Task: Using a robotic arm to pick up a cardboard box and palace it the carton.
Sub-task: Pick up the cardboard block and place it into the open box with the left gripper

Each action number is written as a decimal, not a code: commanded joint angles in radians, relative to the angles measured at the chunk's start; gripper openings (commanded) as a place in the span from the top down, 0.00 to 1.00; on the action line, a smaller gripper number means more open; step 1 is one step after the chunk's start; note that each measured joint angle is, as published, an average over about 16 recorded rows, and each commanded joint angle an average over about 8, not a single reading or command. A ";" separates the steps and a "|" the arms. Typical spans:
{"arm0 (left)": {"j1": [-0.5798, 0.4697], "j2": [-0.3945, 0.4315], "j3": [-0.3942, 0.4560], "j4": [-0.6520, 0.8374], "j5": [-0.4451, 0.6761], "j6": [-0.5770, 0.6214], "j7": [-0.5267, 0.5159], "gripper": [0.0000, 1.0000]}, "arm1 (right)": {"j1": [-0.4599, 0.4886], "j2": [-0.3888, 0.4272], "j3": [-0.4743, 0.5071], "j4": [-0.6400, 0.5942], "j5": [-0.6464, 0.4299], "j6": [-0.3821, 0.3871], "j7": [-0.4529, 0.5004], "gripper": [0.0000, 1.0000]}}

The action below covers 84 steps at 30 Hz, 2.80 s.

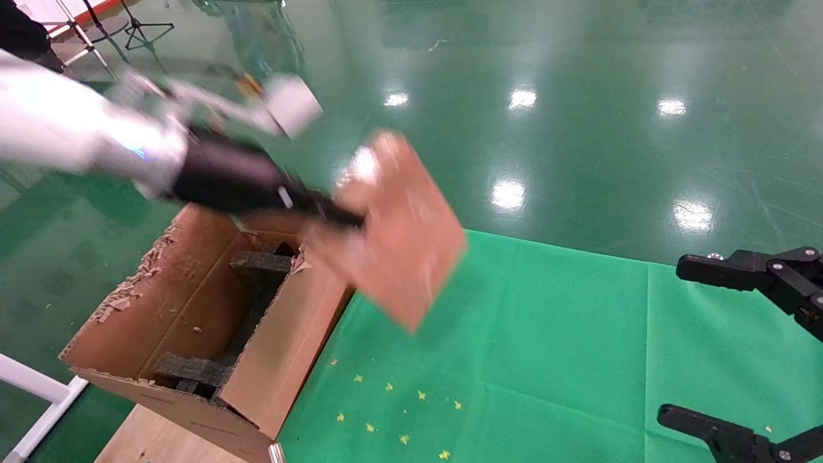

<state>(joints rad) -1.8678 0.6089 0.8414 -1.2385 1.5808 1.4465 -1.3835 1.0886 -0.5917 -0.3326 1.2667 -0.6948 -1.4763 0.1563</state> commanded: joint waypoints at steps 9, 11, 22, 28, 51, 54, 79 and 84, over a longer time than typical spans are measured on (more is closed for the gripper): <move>-0.124 -0.110 -0.053 0.109 0.112 -0.056 0.094 1.00 | 0.000 0.000 0.000 0.000 0.000 0.000 0.000 0.00; -0.134 -0.124 -0.048 0.135 0.147 -0.061 0.129 1.00 | 0.000 0.000 0.000 0.000 0.000 0.000 0.000 0.00; -0.105 -0.191 -0.010 0.346 0.242 -0.090 0.328 1.00 | 0.000 0.000 0.000 0.000 0.000 0.000 0.000 0.00; -0.063 -0.193 0.008 0.487 0.261 -0.136 0.399 1.00 | 0.000 0.000 -0.001 0.000 0.000 0.000 0.000 0.00; -0.037 -0.053 0.058 0.878 0.317 -0.211 0.598 1.00 | 0.000 0.000 -0.001 0.000 0.001 0.000 -0.001 0.00; -0.032 -0.037 0.063 0.914 0.322 -0.220 0.608 1.00 | 0.000 0.000 -0.001 0.000 0.001 0.000 -0.001 0.00; 0.084 0.061 0.042 1.155 0.277 -0.357 0.672 1.00 | 0.000 0.001 -0.002 0.000 0.001 0.001 -0.001 0.00; 0.097 0.080 0.040 1.181 0.274 -0.360 0.678 1.00 | 0.000 0.001 -0.002 0.000 0.001 0.001 -0.001 0.00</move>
<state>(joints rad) -1.7700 0.6884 0.8815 -0.0592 1.8542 1.0863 -0.7061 1.0890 -0.5911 -0.3343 1.2667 -0.6937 -1.4756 0.1555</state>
